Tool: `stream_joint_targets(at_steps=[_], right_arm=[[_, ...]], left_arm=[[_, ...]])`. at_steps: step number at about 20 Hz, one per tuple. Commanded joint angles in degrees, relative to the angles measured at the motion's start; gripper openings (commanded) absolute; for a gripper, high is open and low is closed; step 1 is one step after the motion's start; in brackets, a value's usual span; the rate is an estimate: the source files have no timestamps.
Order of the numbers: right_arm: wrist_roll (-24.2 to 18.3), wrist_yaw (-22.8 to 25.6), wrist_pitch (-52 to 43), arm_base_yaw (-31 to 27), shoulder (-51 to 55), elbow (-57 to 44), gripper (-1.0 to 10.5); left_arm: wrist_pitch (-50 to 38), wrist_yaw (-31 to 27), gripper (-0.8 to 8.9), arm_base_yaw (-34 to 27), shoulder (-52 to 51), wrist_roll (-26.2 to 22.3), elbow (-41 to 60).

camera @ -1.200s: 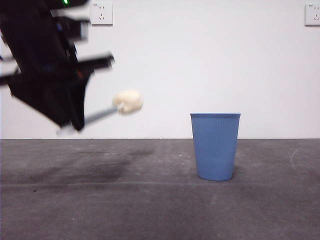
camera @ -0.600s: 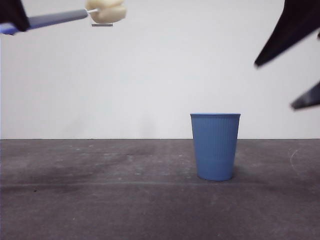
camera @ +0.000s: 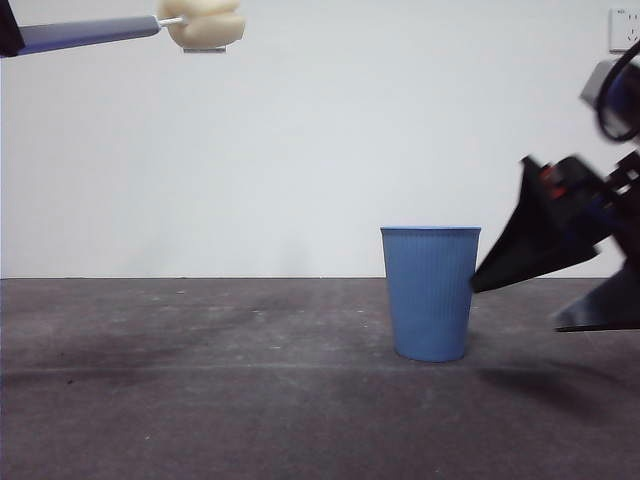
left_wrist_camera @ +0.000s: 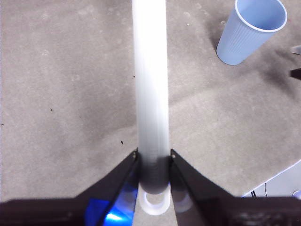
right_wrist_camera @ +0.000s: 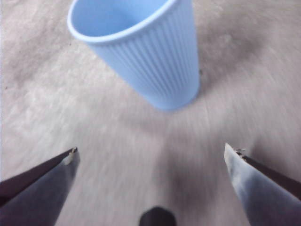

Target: Pick up the cup brush,pick up the cup,insert the brush into the cup,clean the cup,put the cup brush back,put the cup back to the fixed position on the table

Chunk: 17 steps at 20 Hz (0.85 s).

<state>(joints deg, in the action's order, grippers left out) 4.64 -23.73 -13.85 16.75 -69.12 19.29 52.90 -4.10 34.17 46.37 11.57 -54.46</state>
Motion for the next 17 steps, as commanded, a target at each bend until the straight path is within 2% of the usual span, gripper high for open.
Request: stream_joint_targets(at_steps=[1, 10, 14, 17], right_arm=[[-0.9, 0.3, -8.7, 1.2, -6.1, -0.5, 5.4], [-3.5, 5.3, -32.6, 5.0, -23.7, -0.5, 5.4], [-4.3, 6.1, -40.5, 5.4, -29.3, -0.1, 5.4], [-4.3, 5.9, -42.1, 5.5, -33.5, 2.7, 5.4]], left_arm=[[0.0, 0.0, -0.08, -0.1, -0.2, -0.7, -0.1], [-0.1, -0.1, -0.08, -0.1, -0.2, -0.7, -0.1], [-0.1, -0.1, -0.08, -0.1, -0.2, -0.6, -0.1], [-0.1, -0.1, -0.08, -0.1, -0.2, -0.6, -0.1]])
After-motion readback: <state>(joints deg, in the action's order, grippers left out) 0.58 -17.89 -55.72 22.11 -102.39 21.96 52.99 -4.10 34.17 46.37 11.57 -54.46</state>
